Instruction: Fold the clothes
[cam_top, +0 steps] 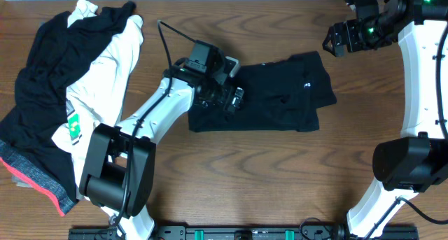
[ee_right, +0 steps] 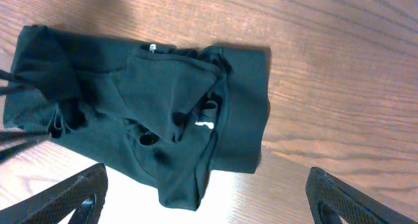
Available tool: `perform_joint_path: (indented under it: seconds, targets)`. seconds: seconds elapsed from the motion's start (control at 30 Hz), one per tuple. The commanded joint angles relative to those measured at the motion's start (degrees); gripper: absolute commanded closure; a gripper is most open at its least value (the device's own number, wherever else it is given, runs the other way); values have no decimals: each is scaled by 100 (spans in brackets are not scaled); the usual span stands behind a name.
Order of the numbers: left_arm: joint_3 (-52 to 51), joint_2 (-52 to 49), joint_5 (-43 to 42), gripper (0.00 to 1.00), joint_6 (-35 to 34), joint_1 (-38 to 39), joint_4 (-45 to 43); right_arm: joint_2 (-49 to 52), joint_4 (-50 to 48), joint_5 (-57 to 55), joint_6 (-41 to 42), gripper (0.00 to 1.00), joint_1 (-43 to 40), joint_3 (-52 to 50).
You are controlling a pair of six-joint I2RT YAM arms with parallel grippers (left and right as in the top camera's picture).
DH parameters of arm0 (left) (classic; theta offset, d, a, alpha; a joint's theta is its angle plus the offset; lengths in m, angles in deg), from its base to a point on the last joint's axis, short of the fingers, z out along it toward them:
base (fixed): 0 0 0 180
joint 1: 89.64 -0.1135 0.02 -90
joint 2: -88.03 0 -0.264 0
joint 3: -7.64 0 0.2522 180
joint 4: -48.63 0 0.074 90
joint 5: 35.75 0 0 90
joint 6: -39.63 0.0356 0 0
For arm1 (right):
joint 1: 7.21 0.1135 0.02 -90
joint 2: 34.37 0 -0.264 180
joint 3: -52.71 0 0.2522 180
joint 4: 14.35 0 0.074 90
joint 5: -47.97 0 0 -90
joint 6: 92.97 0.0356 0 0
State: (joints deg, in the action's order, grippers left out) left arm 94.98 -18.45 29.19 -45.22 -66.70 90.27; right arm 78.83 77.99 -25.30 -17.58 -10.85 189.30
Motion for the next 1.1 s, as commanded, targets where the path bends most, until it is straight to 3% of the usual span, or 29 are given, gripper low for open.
perform_joint_path:
  seconds: [0.0,0.23,0.43,0.57,0.67,0.87,1.07]
  targets:
    - [-2,-57,22,2,-87,98,-39,33,-31,4,-87,5,-46,37]
    - [216,264,-149,2,-809,-179,-35,33,-105,28,-87,5,-46,37]
    - [286,1167,-164,2,-1097,-723,11,37,-173,431,-87,7,-39,37]
    - [284,1797,-125,2,-1740,-1303,98,37,-428,931,-92,11,142,-81]
    - [284,2197,-125,2,-2072,-1864,190,37,-850,944,-289,12,505,-398]
    - [284,2455,-122,2,-2072,-2798,431,39,-2149,914,-901,17,1585,-1521]
    - [282,2439,-122,2,-2026,-3300,874,39,-3567,232,-1519,4,2754,-2590]
